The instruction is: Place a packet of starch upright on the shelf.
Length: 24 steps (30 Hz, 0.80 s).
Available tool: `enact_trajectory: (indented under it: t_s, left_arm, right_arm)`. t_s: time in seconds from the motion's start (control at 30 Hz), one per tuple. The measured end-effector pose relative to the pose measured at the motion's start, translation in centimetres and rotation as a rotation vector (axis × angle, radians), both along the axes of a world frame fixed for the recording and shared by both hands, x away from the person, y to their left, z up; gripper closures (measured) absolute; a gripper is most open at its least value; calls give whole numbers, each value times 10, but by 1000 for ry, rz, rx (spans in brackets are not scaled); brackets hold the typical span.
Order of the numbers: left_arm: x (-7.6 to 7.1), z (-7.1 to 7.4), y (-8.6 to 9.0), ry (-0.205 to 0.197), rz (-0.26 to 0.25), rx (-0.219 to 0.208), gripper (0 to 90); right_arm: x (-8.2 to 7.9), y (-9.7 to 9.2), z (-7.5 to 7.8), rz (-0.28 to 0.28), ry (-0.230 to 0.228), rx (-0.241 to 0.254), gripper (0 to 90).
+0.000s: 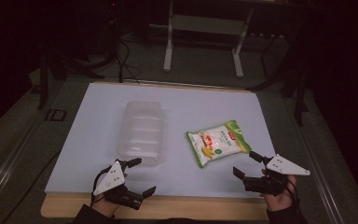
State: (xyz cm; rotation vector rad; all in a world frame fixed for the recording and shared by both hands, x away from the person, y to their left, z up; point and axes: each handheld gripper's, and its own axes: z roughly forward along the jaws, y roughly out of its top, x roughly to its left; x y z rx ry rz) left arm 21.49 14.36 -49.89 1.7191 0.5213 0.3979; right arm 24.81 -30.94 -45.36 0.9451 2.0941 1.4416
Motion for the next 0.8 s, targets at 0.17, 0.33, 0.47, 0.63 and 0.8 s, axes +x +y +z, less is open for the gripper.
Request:
enact_trajectory:
  t_s: [0.17,0.33,0.47,0.63,0.8]
  left_arm:
    - [-3,0,-5,-31,-11,7,0]
    - [-3,1,-6,6,-17,4,0]
    - [-6,3,-9,12,-20,14,0]
    - [-10,7,-13,14,-37,30,0]
    - [-10,9,-14,37,-79,15,0]
  right_arm:
    - [-1,5,2,18,16,7,105]
    - [-4,11,6,60,3,22,105]
    - [-2,11,8,63,12,31,105]
    - [0,7,9,59,21,29,136]
    - [14,-6,11,29,8,30,155]
